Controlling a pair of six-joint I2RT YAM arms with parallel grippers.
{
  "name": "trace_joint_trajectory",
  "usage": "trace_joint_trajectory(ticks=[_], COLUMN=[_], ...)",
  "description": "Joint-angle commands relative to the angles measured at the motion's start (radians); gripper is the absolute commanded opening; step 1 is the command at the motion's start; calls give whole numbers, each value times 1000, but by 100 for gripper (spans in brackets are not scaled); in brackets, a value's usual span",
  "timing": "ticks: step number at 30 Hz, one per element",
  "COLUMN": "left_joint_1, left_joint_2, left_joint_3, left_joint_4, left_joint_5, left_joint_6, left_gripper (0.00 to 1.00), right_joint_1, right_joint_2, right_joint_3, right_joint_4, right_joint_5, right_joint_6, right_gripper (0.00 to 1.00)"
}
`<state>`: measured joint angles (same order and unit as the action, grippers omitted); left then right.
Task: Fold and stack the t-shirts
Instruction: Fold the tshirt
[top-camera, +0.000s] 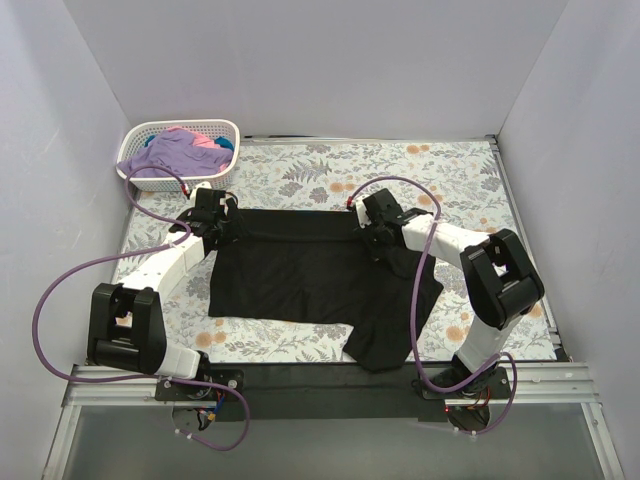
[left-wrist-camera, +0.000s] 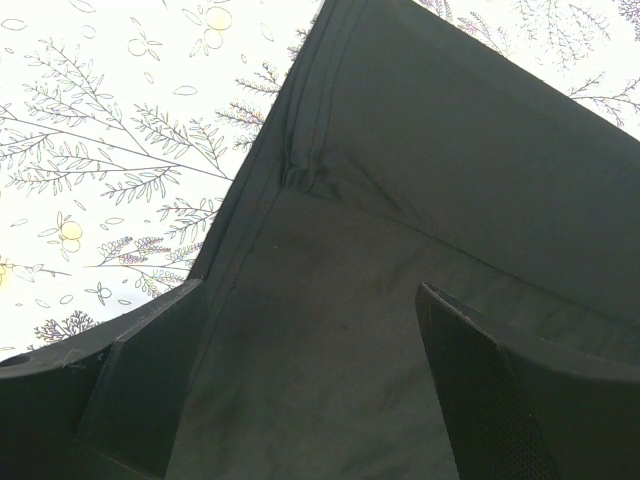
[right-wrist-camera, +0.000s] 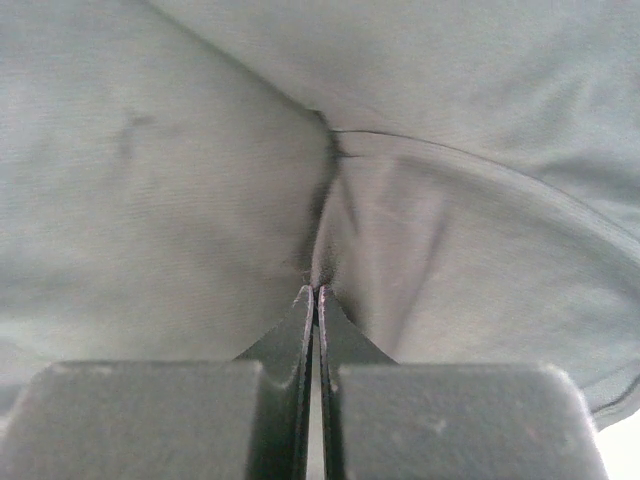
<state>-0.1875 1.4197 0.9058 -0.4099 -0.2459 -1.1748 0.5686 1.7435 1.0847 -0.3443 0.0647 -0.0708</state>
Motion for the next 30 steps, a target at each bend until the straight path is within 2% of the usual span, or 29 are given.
trace_joint_trajectory(ticks=[1, 16, 20, 22, 23, 27, 30], left_joint_1=[-3, -4, -4, -3, -4, -3, -3], left_joint_2=[1, 4, 7, 7, 7, 4, -1], left_joint_3=[15, 15, 15, 15, 15, 16, 16], left_joint_4=[2, -1, -3, -3, -3, -4, -4], left_joint_5=[0, 0, 0, 0, 0, 0, 0], left_joint_6=[10, 10, 14, 14, 12, 12, 9], left_gripper=[84, 84, 84, 84, 84, 84, 84], right_joint_1=[-6, -6, -15, -29, -38, -122, -217], right_joint_2=[-41, 96, 93, 61, 44, -67, -177], right_joint_3=[63, 182, 198, 187, 176, 88, -50], right_joint_4=[-47, -157, -163, -167, -163, -131, -50], right_joint_5=[-98, -229, -247, -258, -253, -182, -174], right_joint_6=[25, 115, 163, 189, 212, 274, 336], right_gripper=[1, 3, 15, 25, 27, 28, 29])
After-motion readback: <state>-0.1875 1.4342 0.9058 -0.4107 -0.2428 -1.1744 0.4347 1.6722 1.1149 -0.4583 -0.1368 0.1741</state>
